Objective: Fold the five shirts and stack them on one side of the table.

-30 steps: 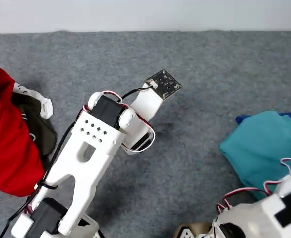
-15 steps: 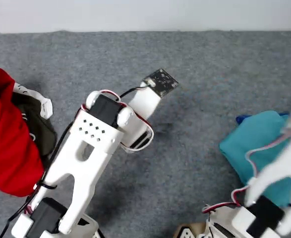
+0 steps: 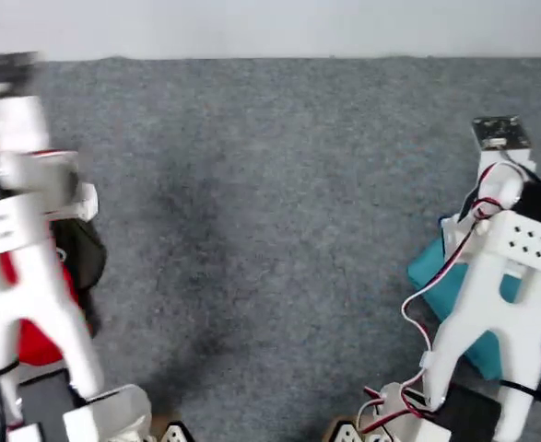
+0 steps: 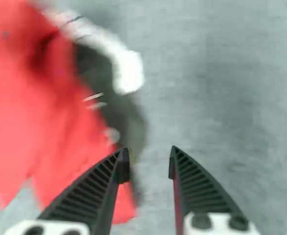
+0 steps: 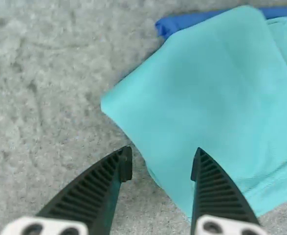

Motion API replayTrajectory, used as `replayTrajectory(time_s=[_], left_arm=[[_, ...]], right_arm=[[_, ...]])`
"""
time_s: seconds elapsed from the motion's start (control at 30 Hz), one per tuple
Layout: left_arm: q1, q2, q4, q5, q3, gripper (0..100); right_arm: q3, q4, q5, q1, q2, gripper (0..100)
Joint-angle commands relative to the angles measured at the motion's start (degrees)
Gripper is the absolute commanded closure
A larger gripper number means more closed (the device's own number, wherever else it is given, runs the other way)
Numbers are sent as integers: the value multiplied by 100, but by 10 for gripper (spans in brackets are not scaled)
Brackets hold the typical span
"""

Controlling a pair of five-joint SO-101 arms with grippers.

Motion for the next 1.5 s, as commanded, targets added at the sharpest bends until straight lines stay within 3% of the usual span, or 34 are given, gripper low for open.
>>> replayTrajectory(time_s=[0.0,0.23,0.4,0.67,0.93,1.23,1.47], left_arm=[[-1310,-158,62,18,-268,862],[-2655,-141,-360,-343,-242,861],[-3095,229,-835,-369,154,861],[-3033,1811,-1275,-369,409,784],[-3015,2848,-1319,-343,31,785],[-3007,3622,-1275,-343,-365,967],[-2760,3657,-835,-334,-892,987]], right_arm=[[141,-224,44,-66,-207,794],[378,-374,44,-286,-207,794],[378,-365,44,-330,-207,794],[378,-330,44,-330,-207,794],[378,-330,44,-330,-207,794],[378,-330,44,-338,-207,794],[378,-330,44,-338,-207,794]])
